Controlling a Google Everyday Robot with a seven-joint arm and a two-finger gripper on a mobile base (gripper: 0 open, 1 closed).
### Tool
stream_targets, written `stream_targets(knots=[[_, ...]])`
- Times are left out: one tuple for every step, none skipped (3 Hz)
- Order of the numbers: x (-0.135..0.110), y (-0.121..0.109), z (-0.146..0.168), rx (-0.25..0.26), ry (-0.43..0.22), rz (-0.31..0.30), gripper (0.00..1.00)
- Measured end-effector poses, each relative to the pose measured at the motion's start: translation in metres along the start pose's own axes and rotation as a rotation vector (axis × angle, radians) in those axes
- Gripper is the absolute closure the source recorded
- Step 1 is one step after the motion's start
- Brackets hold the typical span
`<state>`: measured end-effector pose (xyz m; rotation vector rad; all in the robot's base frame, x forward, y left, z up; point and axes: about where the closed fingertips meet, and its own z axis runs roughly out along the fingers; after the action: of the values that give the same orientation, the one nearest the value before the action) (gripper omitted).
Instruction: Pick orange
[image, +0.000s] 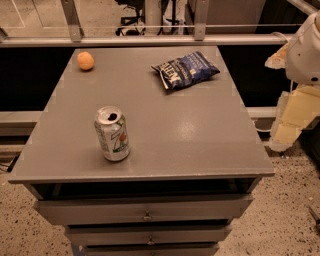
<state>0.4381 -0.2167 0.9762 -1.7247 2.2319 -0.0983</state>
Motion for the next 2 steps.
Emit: stream_targets(knots=[[-0.001,-0.001,0.000,0.003,-0.002,0.000,0.00],[-0.019,-0.017,0.015,0.011,-0.061,0.012,0.00]])
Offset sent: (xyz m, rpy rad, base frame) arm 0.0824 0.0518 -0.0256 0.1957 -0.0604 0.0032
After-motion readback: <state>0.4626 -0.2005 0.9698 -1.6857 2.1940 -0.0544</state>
